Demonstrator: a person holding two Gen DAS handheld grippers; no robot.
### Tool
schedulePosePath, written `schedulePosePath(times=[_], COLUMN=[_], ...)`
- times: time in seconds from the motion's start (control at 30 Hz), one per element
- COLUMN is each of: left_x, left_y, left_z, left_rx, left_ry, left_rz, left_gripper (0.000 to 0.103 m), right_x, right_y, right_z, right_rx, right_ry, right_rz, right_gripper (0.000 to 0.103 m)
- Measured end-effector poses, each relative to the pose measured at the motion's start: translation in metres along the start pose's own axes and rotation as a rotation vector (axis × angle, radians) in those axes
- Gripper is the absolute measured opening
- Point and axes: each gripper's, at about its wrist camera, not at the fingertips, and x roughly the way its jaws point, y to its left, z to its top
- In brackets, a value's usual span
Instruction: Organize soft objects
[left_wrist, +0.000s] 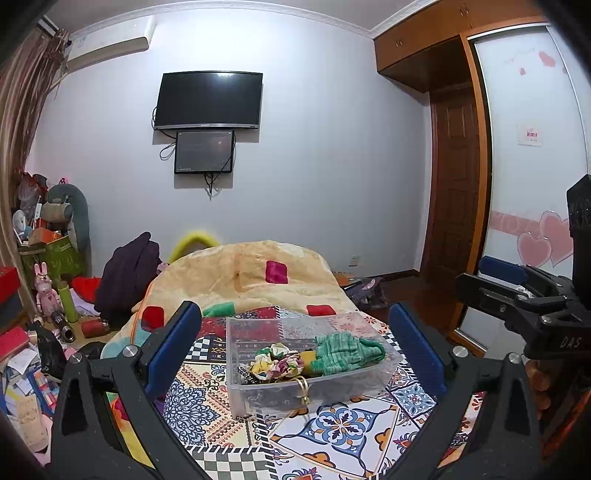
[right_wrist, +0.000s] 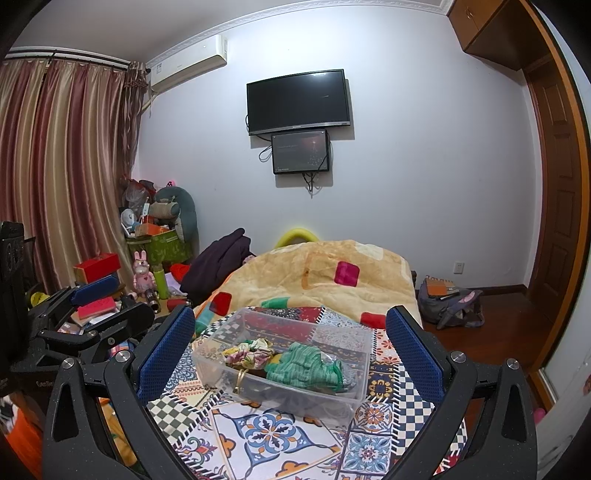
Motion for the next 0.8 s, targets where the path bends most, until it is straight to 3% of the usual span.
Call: schedulePosePath(times=[0.8], left_x=[-0.0028], left_y=[0.0], left_z=[0.0011], left_rx=[-0.001], left_ry=[0.011], left_rz=[-0.014], left_gripper=[0.103], right_x=[0.0053], right_y=[0.0055], right_z=[0.0], right_rx=[0.006], right_ry=[0.029], right_rz=[0.005], right_gripper=[0.103])
